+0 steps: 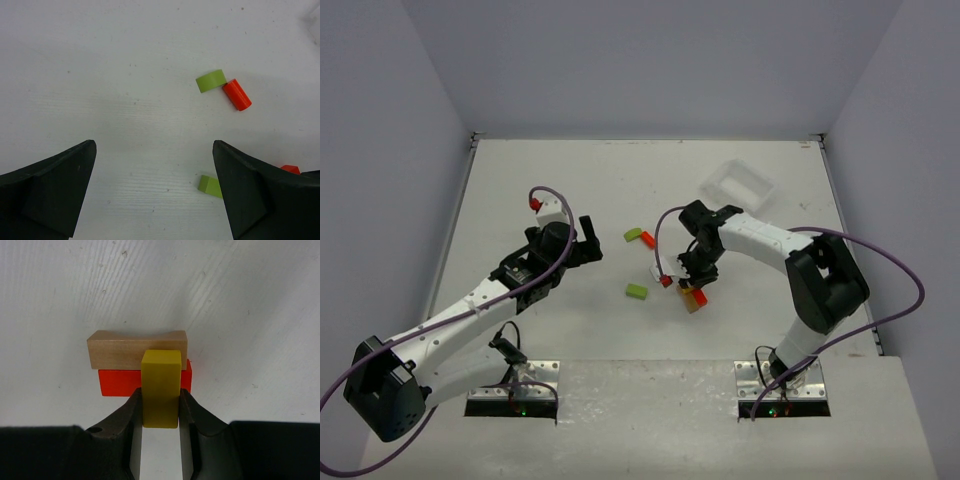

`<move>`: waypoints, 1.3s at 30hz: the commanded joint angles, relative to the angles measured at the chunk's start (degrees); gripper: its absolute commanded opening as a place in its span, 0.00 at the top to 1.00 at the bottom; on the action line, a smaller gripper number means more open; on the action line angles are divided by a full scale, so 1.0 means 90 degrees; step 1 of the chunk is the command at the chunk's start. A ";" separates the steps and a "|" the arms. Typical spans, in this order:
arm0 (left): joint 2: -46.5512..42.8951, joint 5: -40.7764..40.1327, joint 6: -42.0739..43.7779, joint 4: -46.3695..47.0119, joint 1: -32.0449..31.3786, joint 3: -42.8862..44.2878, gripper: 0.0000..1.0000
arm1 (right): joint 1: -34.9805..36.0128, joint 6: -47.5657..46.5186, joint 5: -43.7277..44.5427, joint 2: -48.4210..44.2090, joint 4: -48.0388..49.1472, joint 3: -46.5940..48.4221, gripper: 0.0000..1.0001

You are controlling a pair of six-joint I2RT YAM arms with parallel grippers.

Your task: Build the wood block tower

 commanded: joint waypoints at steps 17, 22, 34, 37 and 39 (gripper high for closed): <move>0.0144 -0.0241 0.0085 0.0121 0.0065 0.0230 0.00 | 0.0015 -0.0123 -0.0231 -0.0227 0.0154 -0.0149 0.78; 0.0135 -0.0250 0.0083 0.0121 0.0064 0.0233 0.00 | 0.0018 -0.0105 -0.0308 -0.0355 0.0149 -0.0215 0.77; 0.0223 -0.0250 0.0075 0.0131 0.0071 0.0231 0.00 | 0.0025 -0.0026 -0.0419 -0.0308 0.0131 -0.0226 0.75; 0.0232 -0.0256 0.0075 0.0121 0.0064 0.0231 0.00 | 0.0025 -0.0036 -0.0375 -0.0292 0.0201 -0.0292 0.74; 0.0222 -0.0264 0.0075 0.0121 0.0064 0.0236 0.00 | 0.0020 -0.0022 -0.0376 -0.0289 0.0246 -0.0305 0.72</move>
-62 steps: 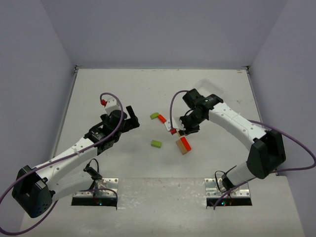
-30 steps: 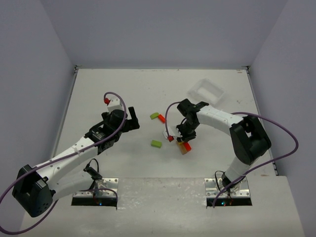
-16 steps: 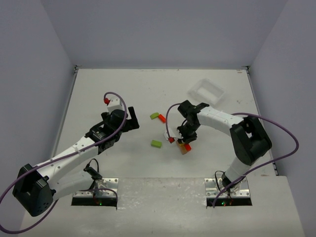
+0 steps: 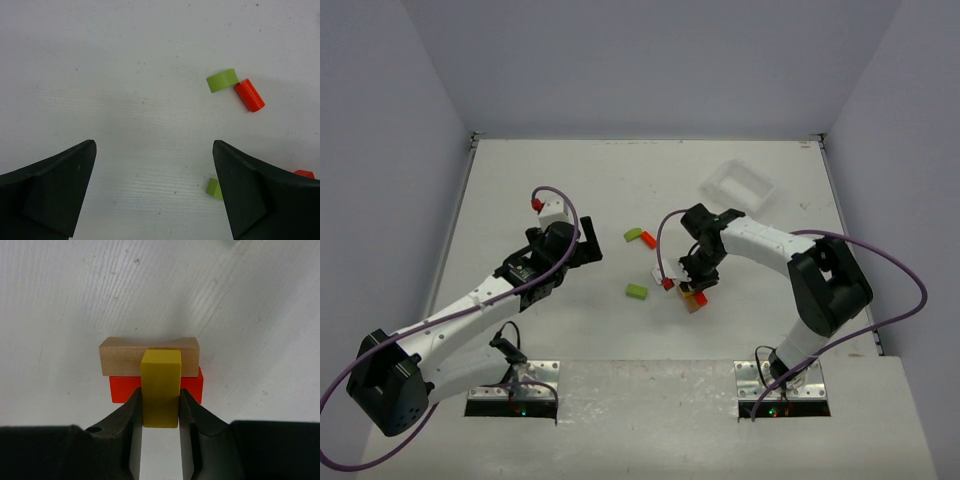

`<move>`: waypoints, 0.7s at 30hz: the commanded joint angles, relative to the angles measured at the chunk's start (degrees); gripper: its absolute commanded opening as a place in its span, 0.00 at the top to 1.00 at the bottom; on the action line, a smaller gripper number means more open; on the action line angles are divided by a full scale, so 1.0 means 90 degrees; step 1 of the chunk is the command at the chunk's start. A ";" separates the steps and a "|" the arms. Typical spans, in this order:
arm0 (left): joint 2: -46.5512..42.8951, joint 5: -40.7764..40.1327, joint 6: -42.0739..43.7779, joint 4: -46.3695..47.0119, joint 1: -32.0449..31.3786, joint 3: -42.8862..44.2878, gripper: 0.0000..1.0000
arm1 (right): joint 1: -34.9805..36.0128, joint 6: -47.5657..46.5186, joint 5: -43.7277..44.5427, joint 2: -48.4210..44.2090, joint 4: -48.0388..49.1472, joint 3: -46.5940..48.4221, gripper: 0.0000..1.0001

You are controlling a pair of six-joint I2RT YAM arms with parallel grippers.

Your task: Build the wood block tower

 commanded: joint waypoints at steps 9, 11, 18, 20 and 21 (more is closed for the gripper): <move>0.0109 -0.0115 0.0046 0.0138 0.0064 0.0241 0.00 | 0.0035 0.0033 -0.0227 -0.0144 0.0142 -0.0085 0.66; 0.0131 -0.0102 0.0036 0.0134 0.0064 0.0250 0.00 | 0.0035 0.0081 -0.0236 -0.0132 0.0162 -0.0076 0.63; 0.0156 -0.0140 0.0027 0.0113 0.0064 0.0255 0.00 | 0.0030 0.0240 -0.0210 -0.0138 0.0311 -0.0094 0.58; 0.0160 -0.0132 0.0027 0.0118 0.0064 0.0262 0.00 | 0.0035 0.0257 -0.0226 -0.0154 0.0327 -0.0103 0.57; 0.0169 -0.0123 0.0027 0.0118 0.0064 0.0266 0.00 | 0.0035 0.0262 -0.0226 -0.0155 0.0327 -0.0099 0.57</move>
